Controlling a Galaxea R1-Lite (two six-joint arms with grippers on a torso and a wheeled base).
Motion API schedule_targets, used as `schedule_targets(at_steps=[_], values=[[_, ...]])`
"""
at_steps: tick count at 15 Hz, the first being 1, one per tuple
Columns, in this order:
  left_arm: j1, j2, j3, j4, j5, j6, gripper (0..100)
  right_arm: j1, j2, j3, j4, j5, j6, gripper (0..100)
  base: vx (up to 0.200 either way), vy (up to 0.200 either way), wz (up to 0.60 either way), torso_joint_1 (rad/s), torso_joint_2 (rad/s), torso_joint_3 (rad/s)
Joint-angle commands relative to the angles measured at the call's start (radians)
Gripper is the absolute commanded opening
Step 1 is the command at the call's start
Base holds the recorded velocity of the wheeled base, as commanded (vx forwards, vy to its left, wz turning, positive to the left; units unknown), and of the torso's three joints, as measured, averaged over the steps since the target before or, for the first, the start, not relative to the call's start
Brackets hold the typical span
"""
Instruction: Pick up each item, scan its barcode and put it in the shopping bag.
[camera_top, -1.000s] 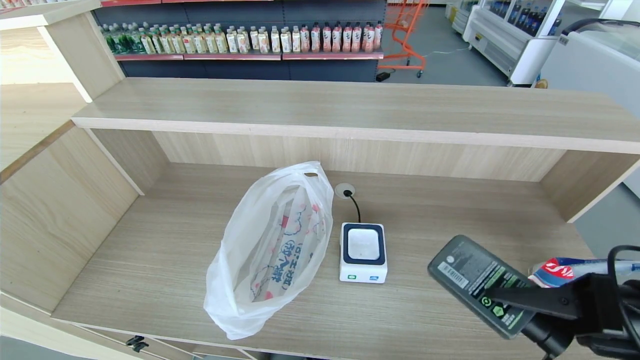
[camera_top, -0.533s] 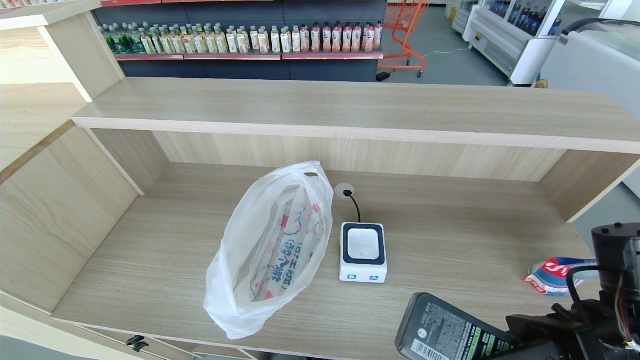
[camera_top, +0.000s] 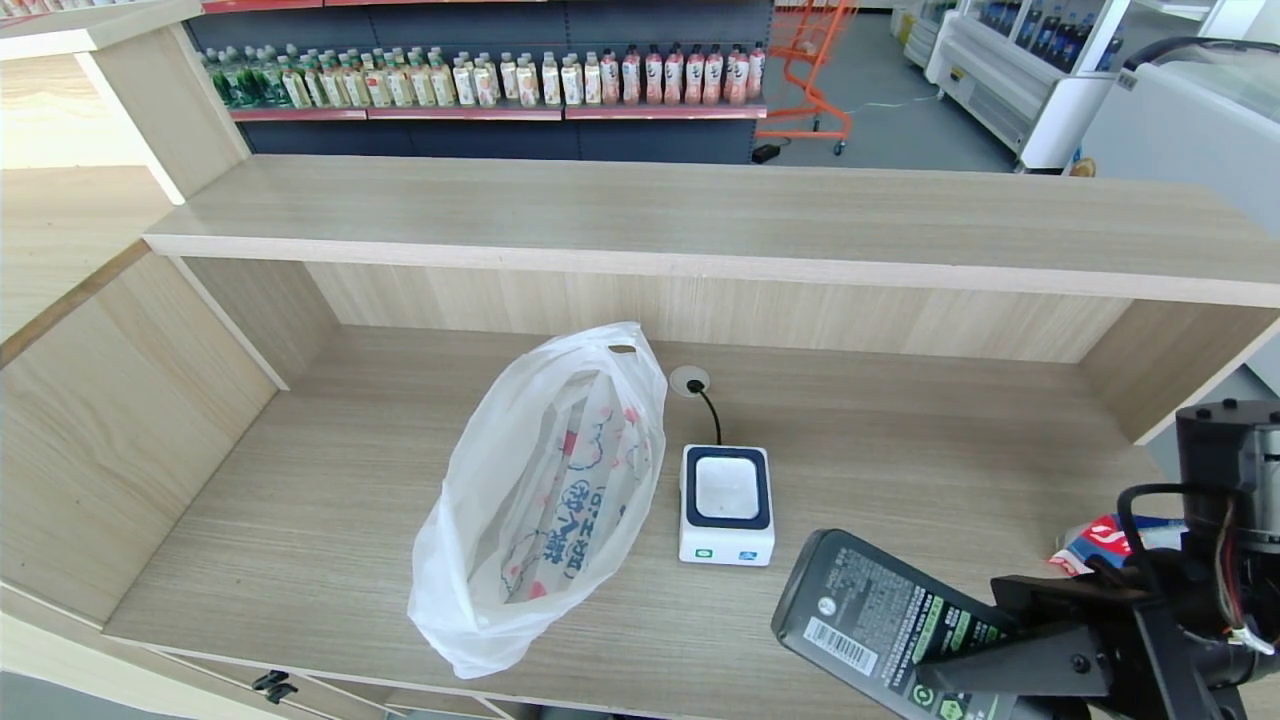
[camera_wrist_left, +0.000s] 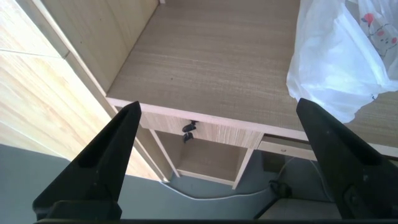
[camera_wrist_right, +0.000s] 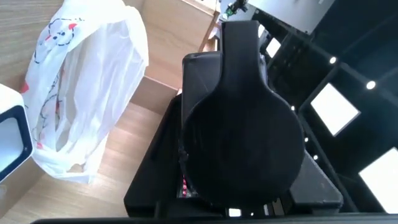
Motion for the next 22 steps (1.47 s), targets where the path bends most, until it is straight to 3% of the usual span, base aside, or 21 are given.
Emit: schedule_targets(at_steps=[1, 5, 13, 14, 16, 19, 20, 21, 22], values=[[0.000, 0.000, 0.000, 0.000, 0.000, 0.000, 100, 0.027, 0.029, -0.029, -0.002, 0.000, -0.023, 0, 0.000, 0.000, 0.00, 0.000, 0.00, 0.000], [0.000, 0.000, 0.000, 0.000, 0.000, 0.000, 100, 0.093, 0.062, -0.070, -0.002, -0.001, -0.014, 0, 0.000, 0.000, 0.00, 0.000, 0.00, 0.000], [0.000, 0.000, 0.000, 0.000, 0.000, 0.000, 100, 0.098, 0.081, -0.095, 0.003, -0.003, 0.005, 0, 0.000, 0.000, 0.00, 0.000, 0.00, 0.000], [0.000, 0.000, 0.000, 0.000, 0.000, 0.000, 100, 0.096, 0.076, -0.093, 0.003, -0.003, 0.100, 0, 0.000, 0.000, 0.00, 0.000, 0.00, 0.000], [0.000, 0.000, 0.000, 0.000, 0.000, 0.000, 100, 0.067, 0.009, -0.130, 0.001, -0.018, 0.430, 0, 0.000, 0.000, 0.00, 0.000, 0.00, 0.000], [0.000, 0.000, 0.000, 0.000, 0.000, 0.000, 100, -0.184, -0.180, -0.145, 0.003, -0.236, 1.017, 0, 0.000, 0.000, 0.00, 0.000, 0.00, 0.000], [0.000, 0.000, 0.000, 0.000, 0.000, 0.000, 100, -0.209, -0.198, -0.138, 0.006, -0.236, 1.100, 0, 0.000, 0.000, 0.00, 0.000, 0.00, 0.000], [0.000, 0.000, 0.000, 0.000, 0.000, 0.000, 100, -0.301, -0.247, -0.061, 0.018, -0.158, 1.221, 0, 0.000, 0.000, 0.00, 0.000, 0.00, 0.000], [0.000, 0.000, 0.000, 0.000, 0.000, 0.000, 100, -0.324, -0.270, -0.059, 0.055, -0.109, 1.258, 0, 0.000, 0.000, 0.00, 0.000, 0.00, 0.000]])
